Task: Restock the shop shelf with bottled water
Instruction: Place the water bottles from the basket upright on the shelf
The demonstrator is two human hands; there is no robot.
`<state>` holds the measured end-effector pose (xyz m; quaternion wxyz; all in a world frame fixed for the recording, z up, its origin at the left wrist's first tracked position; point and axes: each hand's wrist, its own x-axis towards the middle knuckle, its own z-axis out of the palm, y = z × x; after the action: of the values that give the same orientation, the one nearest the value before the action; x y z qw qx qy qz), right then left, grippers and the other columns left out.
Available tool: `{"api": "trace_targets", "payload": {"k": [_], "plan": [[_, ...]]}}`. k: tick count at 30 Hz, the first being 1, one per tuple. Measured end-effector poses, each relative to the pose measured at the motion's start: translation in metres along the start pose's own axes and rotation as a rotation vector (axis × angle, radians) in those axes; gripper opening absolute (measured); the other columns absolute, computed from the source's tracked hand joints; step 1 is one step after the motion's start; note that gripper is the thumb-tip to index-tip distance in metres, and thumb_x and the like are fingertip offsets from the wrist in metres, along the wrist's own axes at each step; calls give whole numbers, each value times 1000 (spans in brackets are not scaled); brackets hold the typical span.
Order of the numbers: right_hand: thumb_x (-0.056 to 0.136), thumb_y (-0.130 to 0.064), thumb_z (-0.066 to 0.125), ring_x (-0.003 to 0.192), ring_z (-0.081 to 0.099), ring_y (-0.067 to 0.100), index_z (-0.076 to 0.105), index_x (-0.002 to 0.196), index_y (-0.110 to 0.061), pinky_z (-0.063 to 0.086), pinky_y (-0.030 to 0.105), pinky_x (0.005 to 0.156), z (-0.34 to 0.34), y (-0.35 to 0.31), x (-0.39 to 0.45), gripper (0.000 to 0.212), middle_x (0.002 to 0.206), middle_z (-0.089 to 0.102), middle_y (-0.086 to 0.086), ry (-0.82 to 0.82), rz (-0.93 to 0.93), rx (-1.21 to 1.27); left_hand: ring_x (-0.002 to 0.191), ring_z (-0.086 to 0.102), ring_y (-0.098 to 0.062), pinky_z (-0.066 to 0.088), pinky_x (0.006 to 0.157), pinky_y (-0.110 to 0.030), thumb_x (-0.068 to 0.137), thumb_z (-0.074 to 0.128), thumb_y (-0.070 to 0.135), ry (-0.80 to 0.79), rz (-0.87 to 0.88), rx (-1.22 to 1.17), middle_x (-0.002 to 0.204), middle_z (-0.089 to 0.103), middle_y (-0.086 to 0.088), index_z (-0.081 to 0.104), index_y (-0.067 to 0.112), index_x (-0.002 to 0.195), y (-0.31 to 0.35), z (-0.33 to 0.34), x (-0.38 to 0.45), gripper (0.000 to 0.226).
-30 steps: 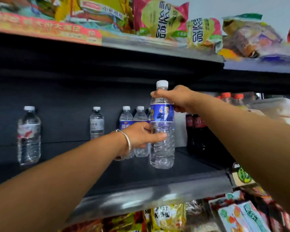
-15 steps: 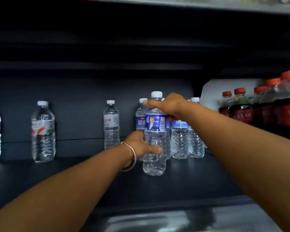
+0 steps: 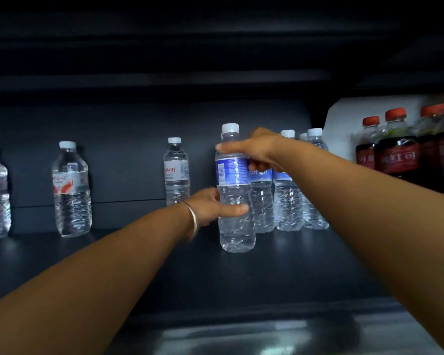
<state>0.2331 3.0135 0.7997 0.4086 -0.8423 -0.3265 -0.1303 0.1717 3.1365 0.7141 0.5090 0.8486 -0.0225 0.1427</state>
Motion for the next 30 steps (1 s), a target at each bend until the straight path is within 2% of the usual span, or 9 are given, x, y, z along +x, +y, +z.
{"api": "trace_targets", "payload": {"k": [2,4,7,11,15,17,19,23,30], "plan": [[71,-67,64,44,43,15,55,78,-13,34,23,46,2,0,0,56,56,51,5,-17,-14,-34,50,58,12,41,46,1,80,71,16,61,74,23,60,64,21,61,22,78,-5,4,3,12],[71,-71,60,52,46,18,57,86,-11,37,25,49,3,2,1,62,63,53,7,-20,-23,-47,49,60,7,44,49,-3,77,74,13,107,86,53,51,64,17,62,19,70,-8,3,4,15],[79,-60,59,52,46,16,62,97,-8,35,23,46,0,7,2,55,75,55,7,-7,-7,79,70,65,-4,48,69,-16,81,69,8,62,-9,45,67,69,10,61,16,73,-6,-10,0,14],[83,-47,62,46,47,14,58,99,-7,35,21,44,3,7,2,44,78,58,9,0,-20,173,116,52,-15,31,97,-35,84,65,16,25,-123,64,112,64,5,59,20,106,-4,-18,-2,23],[81,-54,63,45,46,13,61,95,-9,35,18,41,5,4,-1,47,64,56,3,-5,-42,109,93,61,-13,48,78,-16,76,75,19,86,-48,101,94,66,4,63,19,93,-8,-4,-4,21],[78,-57,64,46,47,15,59,86,-11,37,18,41,4,4,-1,48,65,58,6,15,-29,74,92,66,-23,52,81,-24,71,78,10,176,-5,97,91,69,-6,65,3,91,-11,0,0,25],[77,-54,67,48,49,16,54,85,-11,38,21,43,3,5,-1,45,71,60,9,25,-22,85,81,65,-21,51,81,-30,72,77,5,200,2,104,81,67,-7,61,6,78,-12,0,2,17],[82,-43,67,48,52,20,51,88,-9,39,25,45,5,9,2,38,80,62,15,16,-20,149,74,58,-14,45,62,-18,79,68,-2,191,-9,65,77,60,0,51,15,72,-11,3,4,24],[81,-43,69,48,50,21,44,77,-9,49,30,49,11,16,13,42,79,61,19,39,1,221,94,59,-27,50,91,-41,83,62,-4,214,-60,61,99,62,-14,52,11,78,-10,9,12,19]]}}
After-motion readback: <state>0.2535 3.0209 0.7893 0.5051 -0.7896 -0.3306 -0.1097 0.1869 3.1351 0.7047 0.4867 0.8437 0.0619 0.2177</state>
